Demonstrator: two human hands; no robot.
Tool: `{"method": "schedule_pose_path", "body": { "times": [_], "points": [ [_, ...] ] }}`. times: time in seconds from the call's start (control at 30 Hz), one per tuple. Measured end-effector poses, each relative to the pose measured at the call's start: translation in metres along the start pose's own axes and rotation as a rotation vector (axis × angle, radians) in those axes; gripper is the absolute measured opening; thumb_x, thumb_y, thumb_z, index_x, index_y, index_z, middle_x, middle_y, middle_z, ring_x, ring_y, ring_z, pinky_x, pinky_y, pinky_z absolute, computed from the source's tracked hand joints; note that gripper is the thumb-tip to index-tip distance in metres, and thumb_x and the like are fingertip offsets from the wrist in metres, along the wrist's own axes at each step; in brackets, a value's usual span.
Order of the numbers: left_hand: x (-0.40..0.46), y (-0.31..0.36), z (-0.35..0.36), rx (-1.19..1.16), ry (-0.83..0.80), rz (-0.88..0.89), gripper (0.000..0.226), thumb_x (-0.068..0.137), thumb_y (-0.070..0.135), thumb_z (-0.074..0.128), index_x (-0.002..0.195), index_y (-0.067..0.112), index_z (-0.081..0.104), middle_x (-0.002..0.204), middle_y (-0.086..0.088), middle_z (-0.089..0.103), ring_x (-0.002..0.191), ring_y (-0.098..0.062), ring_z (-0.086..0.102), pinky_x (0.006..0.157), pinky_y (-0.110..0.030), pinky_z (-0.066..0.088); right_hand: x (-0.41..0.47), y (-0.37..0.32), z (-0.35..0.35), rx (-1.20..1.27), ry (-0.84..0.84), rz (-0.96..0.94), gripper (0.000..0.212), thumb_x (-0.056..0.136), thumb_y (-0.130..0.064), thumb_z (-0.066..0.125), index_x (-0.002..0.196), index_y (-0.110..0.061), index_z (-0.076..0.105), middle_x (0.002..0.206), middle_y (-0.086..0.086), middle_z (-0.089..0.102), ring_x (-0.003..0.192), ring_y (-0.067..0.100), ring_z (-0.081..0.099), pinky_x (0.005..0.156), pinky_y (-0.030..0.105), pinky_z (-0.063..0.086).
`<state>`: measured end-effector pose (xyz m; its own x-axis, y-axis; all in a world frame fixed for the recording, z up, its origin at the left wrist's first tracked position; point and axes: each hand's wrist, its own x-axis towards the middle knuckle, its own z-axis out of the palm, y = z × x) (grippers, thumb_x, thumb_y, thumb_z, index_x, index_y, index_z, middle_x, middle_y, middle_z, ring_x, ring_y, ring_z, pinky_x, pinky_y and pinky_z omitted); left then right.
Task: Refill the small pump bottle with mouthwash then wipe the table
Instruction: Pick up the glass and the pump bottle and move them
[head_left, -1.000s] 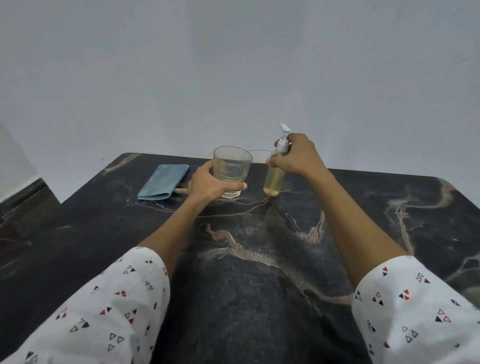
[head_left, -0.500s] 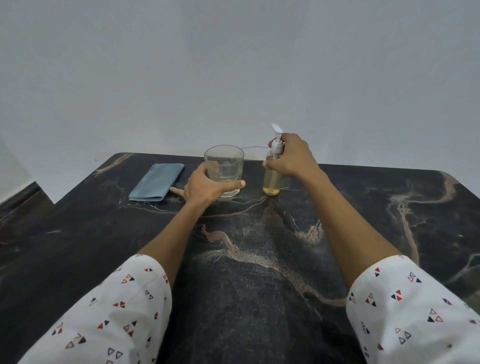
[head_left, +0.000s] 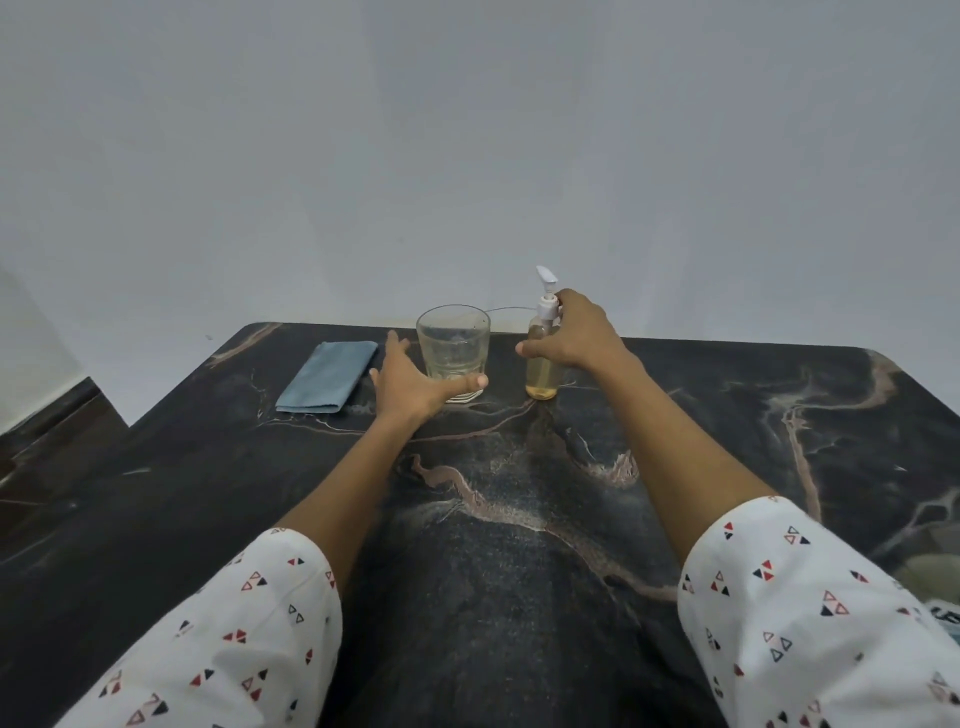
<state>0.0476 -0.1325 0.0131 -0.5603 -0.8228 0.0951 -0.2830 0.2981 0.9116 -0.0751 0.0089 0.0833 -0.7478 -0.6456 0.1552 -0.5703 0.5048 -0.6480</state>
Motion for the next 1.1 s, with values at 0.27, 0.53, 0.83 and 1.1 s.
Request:
{"method": "schedule_pose_path", "body": {
  "times": [0.27, 0.53, 0.83, 1.1],
  "points": [
    [-0.053, 0.024, -0.04, 0.049, 0.057, 0.044, 0.127, 0.051, 0.039, 0.09, 0.148, 0.011, 0.013, 0.153, -0.01, 0.027, 0.141, -0.028, 0.025, 0.113, -0.047, 0.029, -0.074, -0.016, -0.044, -0.025, -0.132, 0.083, 0.068, 0.074, -0.028, 0.081, 0.128, -0.008, 0.045, 0.126, 0.009, 0.053, 0.111, 0.024, 0.054, 0.085, 0.029, 0.044],
    [-0.178, 0.057, -0.074, -0.004, -0.324, 0.263, 0.046, 0.06, 0.023, 0.086, 0.1, 0.016, 0.064, 0.1, -0.001, 0.068, 0.086, -0.008, 0.064, 0.077, -0.026, 0.052, -0.198, -0.017, -0.079, 0.063, -0.303, -0.003, 0.028, 0.07, -0.007, 0.082, 0.064, -0.016, 0.057, 0.058, -0.005, 0.059, 0.045, 0.004, 0.054, 0.05, 0.017, 0.047],
    [-0.257, 0.038, -0.059, 0.078, -0.51, 0.334, 0.018, 0.076, 0.014, 0.078, 0.091, 0.009, 0.068, 0.073, 0.005, 0.067, 0.063, -0.003, 0.059, 0.063, -0.01, 0.047, -0.273, 0.005, -0.055, -0.045, -0.339, 0.038, 0.018, 0.075, -0.01, 0.078, 0.077, -0.023, 0.066, 0.075, -0.01, 0.063, 0.068, 0.0, 0.057, 0.068, 0.018, 0.043],
    [-0.278, 0.022, -0.034, -0.014, -0.478, 0.307, 0.014, 0.076, 0.018, 0.078, 0.083, 0.019, 0.067, 0.076, -0.002, 0.069, 0.061, -0.003, 0.059, 0.069, -0.022, 0.051, -0.312, 0.031, -0.047, -0.073, -0.256, 0.043, 0.026, 0.086, -0.001, 0.058, 0.099, -0.021, 0.067, 0.093, -0.007, 0.064, 0.081, 0.005, 0.057, 0.078, 0.021, 0.047]
  ]
}}
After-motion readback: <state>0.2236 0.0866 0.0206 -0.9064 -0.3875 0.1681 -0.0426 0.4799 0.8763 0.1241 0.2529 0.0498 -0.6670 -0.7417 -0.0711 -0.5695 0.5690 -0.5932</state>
